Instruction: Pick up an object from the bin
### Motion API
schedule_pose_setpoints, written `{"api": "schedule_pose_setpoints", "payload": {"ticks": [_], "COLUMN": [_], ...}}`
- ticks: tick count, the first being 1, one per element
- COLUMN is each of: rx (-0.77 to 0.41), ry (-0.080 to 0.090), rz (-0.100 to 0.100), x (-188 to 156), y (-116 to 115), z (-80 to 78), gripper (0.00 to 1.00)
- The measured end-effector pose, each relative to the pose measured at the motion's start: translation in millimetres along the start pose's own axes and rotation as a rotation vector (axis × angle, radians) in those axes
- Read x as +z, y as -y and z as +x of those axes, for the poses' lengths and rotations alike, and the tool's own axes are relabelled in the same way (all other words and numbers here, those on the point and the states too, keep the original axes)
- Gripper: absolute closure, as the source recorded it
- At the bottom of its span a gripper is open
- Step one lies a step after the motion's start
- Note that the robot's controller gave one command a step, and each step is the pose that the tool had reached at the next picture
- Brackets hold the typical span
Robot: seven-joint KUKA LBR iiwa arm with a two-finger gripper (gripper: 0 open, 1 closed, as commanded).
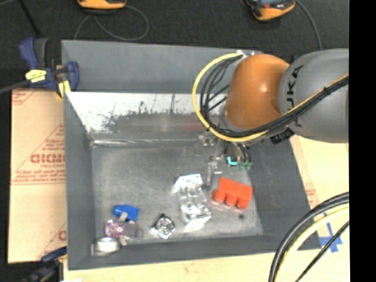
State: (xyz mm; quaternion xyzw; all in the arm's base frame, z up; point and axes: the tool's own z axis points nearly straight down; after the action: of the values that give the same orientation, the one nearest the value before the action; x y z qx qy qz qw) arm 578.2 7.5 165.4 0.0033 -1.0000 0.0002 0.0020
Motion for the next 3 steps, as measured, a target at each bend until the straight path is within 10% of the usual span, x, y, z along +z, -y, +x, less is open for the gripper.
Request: {"api": "schedule_pose_setpoints", "payload": {"ticks": [1, 3], "rx": [-0.169, -0.047], "ry": [0.002, 0.011], "rz": [0.003, 0.0], "x": [98, 41], "y": [96, 99], "z": [22.7, 40.7], "gripper": [0.0, 0.0]}}
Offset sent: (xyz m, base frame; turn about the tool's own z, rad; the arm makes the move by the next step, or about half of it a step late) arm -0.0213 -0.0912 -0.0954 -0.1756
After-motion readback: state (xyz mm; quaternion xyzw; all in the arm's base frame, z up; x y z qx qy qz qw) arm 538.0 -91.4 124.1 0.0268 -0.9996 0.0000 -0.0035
